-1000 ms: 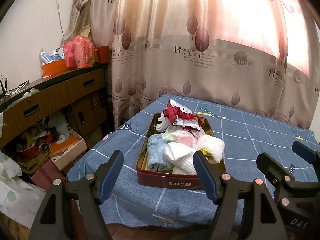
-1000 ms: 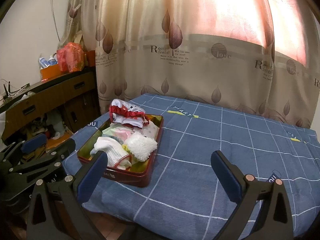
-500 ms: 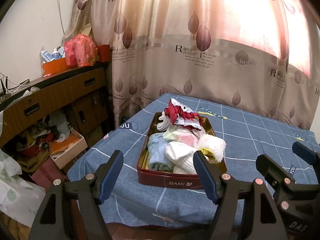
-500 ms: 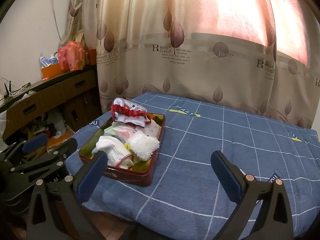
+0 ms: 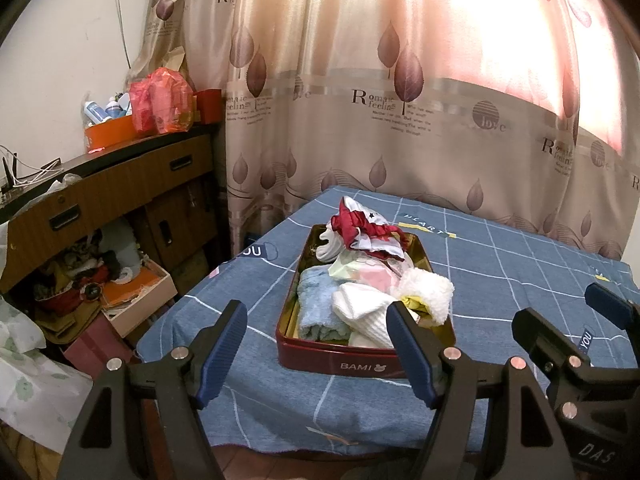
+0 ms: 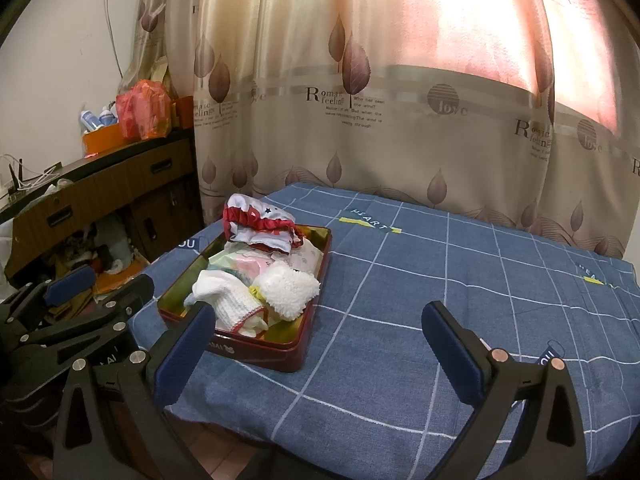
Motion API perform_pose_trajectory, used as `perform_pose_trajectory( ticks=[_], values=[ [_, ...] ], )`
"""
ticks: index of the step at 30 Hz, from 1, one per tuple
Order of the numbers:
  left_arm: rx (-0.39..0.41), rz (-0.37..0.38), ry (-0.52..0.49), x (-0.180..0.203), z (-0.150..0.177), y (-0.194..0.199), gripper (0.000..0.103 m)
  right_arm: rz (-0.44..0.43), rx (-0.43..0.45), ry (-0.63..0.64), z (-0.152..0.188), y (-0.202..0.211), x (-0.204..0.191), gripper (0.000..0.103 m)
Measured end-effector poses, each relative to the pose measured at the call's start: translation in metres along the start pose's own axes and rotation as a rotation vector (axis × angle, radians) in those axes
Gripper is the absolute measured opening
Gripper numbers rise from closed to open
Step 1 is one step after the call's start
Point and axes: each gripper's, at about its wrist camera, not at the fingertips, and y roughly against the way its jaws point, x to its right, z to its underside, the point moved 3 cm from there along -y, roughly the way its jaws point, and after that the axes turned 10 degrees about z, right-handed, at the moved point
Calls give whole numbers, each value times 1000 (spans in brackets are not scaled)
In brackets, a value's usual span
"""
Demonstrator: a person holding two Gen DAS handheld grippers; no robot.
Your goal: Organize soft objects
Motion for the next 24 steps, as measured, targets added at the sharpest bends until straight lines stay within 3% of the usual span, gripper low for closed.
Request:
perform_pose_trajectory(
  ticks=[24],
  values=[
    [-2, -39, -2, -1, 3, 4, 74, -7, -7, 4, 1, 0, -3, 102]
  ],
)
